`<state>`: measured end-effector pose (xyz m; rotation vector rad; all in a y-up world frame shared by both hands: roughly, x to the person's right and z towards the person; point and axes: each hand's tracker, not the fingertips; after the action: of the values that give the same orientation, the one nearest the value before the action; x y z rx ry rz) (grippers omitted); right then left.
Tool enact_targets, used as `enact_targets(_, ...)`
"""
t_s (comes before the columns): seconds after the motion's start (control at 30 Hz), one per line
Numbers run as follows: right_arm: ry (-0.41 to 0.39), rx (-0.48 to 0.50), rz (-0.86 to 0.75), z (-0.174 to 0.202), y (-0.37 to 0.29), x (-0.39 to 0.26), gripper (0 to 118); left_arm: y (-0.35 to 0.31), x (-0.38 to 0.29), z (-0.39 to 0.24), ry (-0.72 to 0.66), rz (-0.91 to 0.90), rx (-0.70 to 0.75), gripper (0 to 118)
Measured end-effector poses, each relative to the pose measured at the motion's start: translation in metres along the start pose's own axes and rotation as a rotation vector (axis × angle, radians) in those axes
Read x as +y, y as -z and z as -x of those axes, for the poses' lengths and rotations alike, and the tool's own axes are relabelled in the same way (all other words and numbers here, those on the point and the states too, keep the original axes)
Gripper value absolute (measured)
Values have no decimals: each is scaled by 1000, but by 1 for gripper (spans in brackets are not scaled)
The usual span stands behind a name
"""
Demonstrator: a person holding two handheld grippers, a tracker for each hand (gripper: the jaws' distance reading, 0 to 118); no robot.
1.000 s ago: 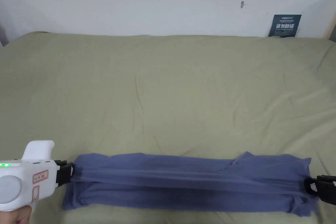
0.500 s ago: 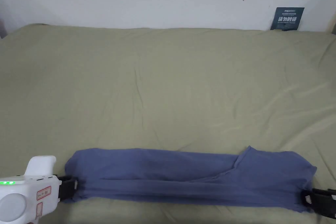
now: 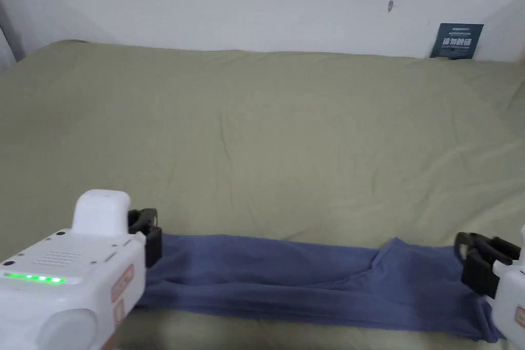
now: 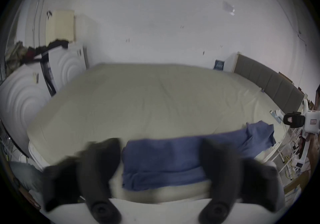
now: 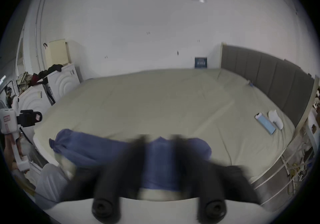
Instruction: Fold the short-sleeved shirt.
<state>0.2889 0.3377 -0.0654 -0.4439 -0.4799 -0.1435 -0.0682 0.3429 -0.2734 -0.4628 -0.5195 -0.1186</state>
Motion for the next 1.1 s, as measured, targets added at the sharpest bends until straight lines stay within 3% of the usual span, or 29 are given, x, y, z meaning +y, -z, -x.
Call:
enact_targets(0.03,-4,-1,-62,5,-1,-6,1,-3,-3,-5,15,-48,6,0)
enact_targets(0.2,17,31,-73,37,-11,-13,1,-10,-15,11,-36,-69,6,0)
enact_targets(0.33,-2,16,-109,51,-19,-18,1,-38,-13,4,32,-198,82,0)
enact_targets(0.47,5,18,-98,61,-18,-20,1,-47,-7,24,-10,-157,71,0)
enact_targets(0.73,-25,5,-61,79,-19,-22,1,28,-8,141,-341,278,-229,0)
enact_targets(0.87,-59,-25,-30,88,-16,-22,1,85,-19,194,-588,430,-382,2)
enact_targets(0.97,-65,-41,6,90,-11,-23,1,114,-29,207,-634,500,-466,5)
enact_targets(1.0,-72,-50,11,91,-9,-24,1,122,-32,210,-646,525,-481,10)
enact_targets(1.03,-78,-59,14,92,-8,-25,1,128,-35,212,-662,548,-506,27)
enact_targets(1.07,-78,-57,17,92,-7,-25,1,132,-39,212,-684,572,-526,80)
enact_targets(1.1,-70,-56,23,92,-5,-24,1,139,-45,210,-704,599,-523,116)
